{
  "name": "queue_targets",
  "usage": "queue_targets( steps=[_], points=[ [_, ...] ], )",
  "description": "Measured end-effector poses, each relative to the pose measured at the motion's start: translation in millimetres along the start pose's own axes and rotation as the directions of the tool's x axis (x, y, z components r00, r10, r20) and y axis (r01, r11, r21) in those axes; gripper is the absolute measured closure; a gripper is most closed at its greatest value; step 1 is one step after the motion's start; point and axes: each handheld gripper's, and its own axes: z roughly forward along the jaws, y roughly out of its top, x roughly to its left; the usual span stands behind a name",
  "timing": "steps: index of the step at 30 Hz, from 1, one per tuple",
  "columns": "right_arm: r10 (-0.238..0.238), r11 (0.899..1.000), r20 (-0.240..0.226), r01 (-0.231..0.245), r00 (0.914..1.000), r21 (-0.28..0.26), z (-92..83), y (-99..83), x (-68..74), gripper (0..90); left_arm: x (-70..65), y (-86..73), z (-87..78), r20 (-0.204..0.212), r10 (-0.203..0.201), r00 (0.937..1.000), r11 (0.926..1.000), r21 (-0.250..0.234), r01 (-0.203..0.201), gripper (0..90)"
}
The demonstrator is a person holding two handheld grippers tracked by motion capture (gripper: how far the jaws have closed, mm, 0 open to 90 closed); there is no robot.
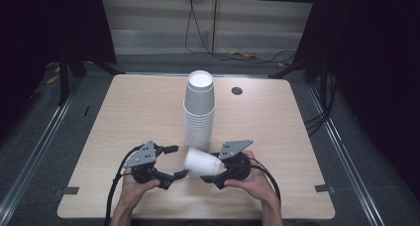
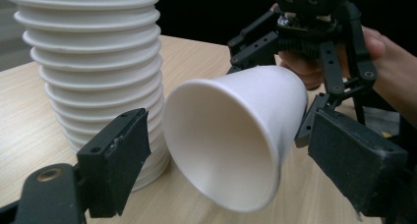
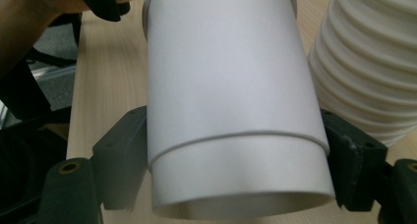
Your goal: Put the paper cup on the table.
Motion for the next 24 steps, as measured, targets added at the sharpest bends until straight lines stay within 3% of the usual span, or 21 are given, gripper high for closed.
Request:
queue_targets(
  steps=[6, 10, 24],
  points=[
    [0.018, 0.998, -0.012, -0.019, 0.9998, -0.06, 1.0, -10.9, 1.1, 21.8, 1.1, -2.9, -3.5, -0.002, -0.018, 0.9998, 0.9997, -0.018, 0.018, 15.6],
    [0.037, 0.992, 0.007, -0.036, 0.9993, -0.124, 2.1, -20.3, -0.3, 21.9, 0.0, -4.7, -2.5, 0.011, -0.019, 0.9997, 0.9998, -0.001, 0.019, 15.7],
    [0.063, 0.977, -0.023, -0.066, 0.9978, -0.201, 2.4, -32.8, -1.0, 21.8, -4.9, -15.5, -0.4, 0.01, -0.054, 0.9985, 0.9984, -0.019, 0.054, 15.7]
  ],
)
